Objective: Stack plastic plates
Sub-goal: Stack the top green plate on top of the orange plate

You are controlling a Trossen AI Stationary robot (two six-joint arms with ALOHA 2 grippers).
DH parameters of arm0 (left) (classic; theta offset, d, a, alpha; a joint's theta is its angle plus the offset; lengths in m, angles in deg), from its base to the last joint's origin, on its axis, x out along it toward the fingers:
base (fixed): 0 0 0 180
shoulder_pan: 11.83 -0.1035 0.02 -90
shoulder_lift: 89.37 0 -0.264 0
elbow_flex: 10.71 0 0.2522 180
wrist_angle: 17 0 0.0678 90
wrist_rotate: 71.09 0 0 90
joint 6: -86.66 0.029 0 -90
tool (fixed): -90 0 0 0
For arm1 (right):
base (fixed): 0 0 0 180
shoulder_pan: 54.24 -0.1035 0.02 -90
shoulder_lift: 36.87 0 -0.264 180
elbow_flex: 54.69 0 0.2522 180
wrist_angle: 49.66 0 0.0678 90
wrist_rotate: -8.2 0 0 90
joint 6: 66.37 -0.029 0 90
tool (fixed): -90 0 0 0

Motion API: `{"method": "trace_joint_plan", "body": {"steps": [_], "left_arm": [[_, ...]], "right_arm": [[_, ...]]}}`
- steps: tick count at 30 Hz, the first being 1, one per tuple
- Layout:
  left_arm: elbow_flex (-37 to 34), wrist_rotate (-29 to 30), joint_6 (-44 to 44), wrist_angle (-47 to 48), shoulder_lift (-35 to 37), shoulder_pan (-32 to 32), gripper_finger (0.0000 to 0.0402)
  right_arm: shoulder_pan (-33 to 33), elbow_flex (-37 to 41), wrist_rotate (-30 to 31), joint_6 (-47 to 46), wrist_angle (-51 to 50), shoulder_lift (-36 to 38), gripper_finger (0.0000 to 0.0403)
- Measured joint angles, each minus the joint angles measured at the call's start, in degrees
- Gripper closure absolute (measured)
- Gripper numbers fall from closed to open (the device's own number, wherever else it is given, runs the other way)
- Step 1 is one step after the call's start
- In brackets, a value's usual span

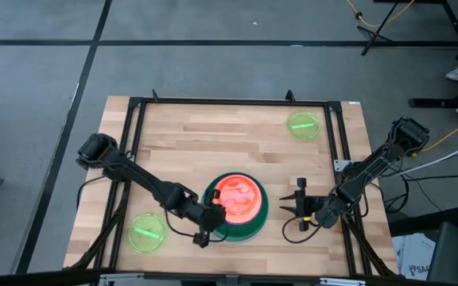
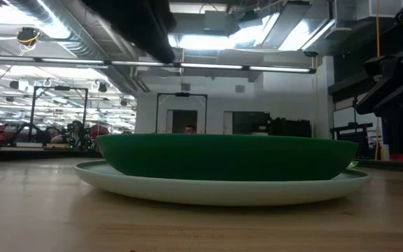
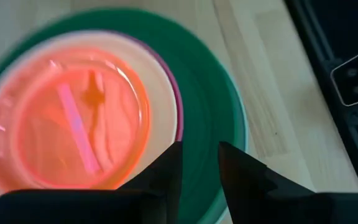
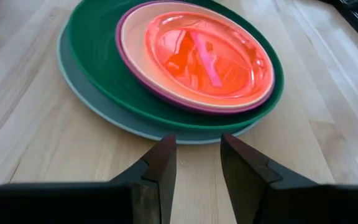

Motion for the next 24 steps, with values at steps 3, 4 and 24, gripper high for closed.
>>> {"method": "trace_joint_plan", "body": {"steps": [3, 4, 24], "left_arm": [[-0.86, 3.24, 1.67, -0.72, 2.27, 1.04, 0.0306], [-1.62, 4.39, 2.22, -1.55, 3.16, 1.36, 0.0306], [-39.5, 16.73, 4.29, -63.32, 16.79, 1.59, 0.0306]], "right_arm": [[0.04, 0.0, 0.06, -0.21, -0.1, 0.0, 0.0288], [0.04, 0.0, 0.06, -0.21, -0.12, 0.0, 0.0288], [8.01, -2.8, 6.56, 5.51, -2.47, 0.07, 0.0288]]}}
